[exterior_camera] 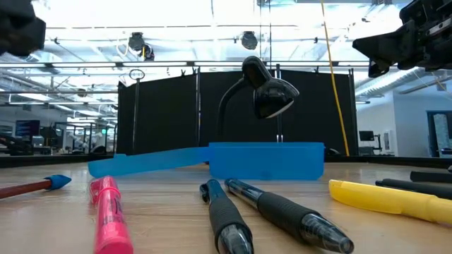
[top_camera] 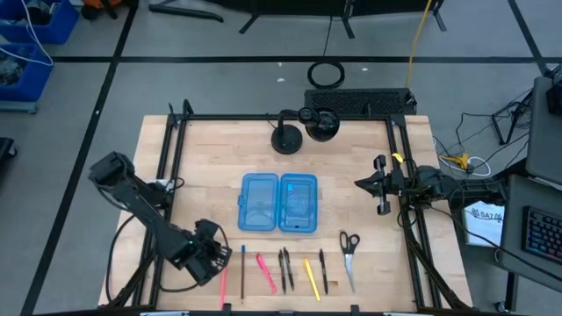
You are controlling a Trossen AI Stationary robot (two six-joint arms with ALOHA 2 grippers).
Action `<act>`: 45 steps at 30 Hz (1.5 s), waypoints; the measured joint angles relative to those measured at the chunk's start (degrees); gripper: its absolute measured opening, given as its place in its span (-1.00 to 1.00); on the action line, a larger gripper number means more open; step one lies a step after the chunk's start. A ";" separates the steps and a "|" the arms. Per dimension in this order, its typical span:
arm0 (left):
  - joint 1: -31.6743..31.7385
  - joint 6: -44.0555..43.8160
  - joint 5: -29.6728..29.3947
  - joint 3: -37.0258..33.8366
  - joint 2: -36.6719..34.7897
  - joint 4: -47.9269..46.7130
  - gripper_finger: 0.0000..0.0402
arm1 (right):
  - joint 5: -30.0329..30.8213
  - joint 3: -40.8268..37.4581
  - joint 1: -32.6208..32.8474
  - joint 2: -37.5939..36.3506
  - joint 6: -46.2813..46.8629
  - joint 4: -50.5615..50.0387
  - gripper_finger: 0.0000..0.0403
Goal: Pick & place school supplies into a supply box
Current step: Put the pink pencil into the blue supply box
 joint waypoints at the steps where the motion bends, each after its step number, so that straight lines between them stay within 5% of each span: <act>1: 0.56 0.06 1.34 0.02 0.48 0.00 -0.35 | 0.02 0.00 0.02 0.00 0.00 0.00 -1.00; 7: 3.19 0.49 7.42 0.00 1.39 0.96 0.06 | 0.05 0.01 0.00 -0.02 0.00 0.90 -1.00; 13: 4.59 2.31 7.60 0.02 1.39 6.58 0.22 | 0.07 0.01 0.02 -0.02 0.00 1.95 -1.00; 28: 5.56 2.54 5.21 0.02 2.41 10.05 0.05 | 0.07 -0.01 0.00 -0.02 -1.05 1.92 -1.00; 45: 5.91 3.63 10.36 0.24 9.54 15.30 -0.04 | 0.07 -0.01 0.00 -0.02 -1.01 2.73 -1.00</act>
